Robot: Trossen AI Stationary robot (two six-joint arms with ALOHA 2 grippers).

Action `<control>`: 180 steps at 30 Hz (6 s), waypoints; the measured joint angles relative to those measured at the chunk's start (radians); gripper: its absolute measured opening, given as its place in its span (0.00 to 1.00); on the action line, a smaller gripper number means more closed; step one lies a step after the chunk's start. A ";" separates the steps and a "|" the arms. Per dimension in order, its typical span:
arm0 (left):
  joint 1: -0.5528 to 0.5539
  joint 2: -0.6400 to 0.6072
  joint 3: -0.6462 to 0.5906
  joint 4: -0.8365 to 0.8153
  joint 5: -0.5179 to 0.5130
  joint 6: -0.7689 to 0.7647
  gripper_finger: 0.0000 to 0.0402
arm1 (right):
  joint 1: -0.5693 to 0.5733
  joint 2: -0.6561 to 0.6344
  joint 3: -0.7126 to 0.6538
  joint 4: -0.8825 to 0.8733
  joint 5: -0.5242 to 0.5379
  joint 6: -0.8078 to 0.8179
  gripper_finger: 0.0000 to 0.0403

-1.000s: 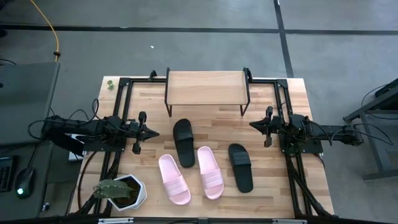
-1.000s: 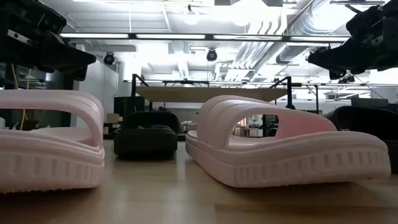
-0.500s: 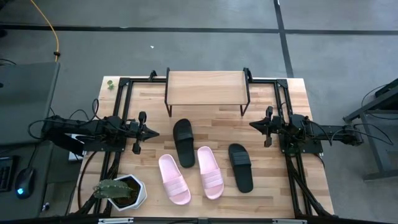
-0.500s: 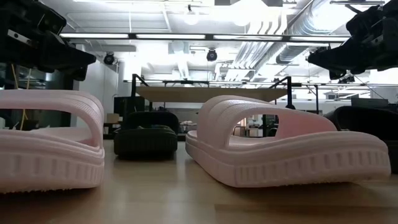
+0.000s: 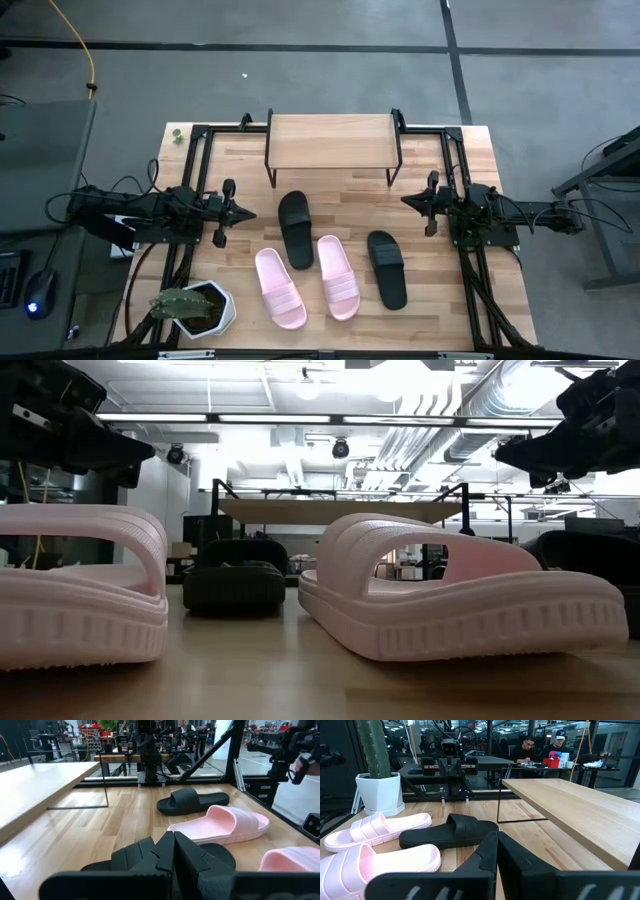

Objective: Pick and place slides into the shelf
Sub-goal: Put the right black slide on the shelf

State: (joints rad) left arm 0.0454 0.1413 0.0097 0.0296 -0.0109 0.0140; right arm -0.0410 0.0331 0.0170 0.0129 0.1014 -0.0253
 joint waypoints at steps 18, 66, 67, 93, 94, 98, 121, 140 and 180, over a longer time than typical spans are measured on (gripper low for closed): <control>0.000 0.000 0.000 0.025 -0.003 -0.124 0.00 | 0.000 0.000 0.000 0.006 -0.012 0.261 0.00; 0.000 0.103 0.665 -0.330 -0.157 -0.180 0.00 | 0.000 0.027 0.577 -0.305 -0.044 0.174 0.00; 0.000 0.127 0.710 -0.363 -0.156 -0.181 0.00 | 0.000 0.037 0.608 -0.321 -0.045 0.173 0.00; 0.000 0.757 1.416 -0.619 -0.113 -0.067 0.00 | 0.001 0.806 1.421 -0.730 -0.071 -0.067 0.00; 0.000 0.771 1.425 -0.630 -0.113 -0.071 0.00 | 0.003 0.830 1.444 -0.757 -0.055 -0.070 0.00; 0.000 0.807 1.431 -0.662 -0.113 -0.071 0.00 | 0.020 0.902 1.508 -0.858 -0.004 -0.103 0.00; 0.000 0.724 1.431 -0.711 -0.245 -0.073 0.00 | 0.332 1.098 1.556 -1.190 0.463 -0.021 0.00; 0.000 0.723 1.431 -0.730 -0.246 -0.063 0.00 | 0.729 1.390 1.556 -1.390 0.737 0.376 0.00; 0.000 0.724 1.431 -0.737 -0.272 -0.063 0.00 | 0.952 1.776 1.555 -1.584 0.779 0.872 0.00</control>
State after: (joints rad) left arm 0.0452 0.8650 1.4406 -0.7071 -0.2832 -0.0494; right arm 0.9108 1.8095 1.5715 -1.5713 0.8803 0.8469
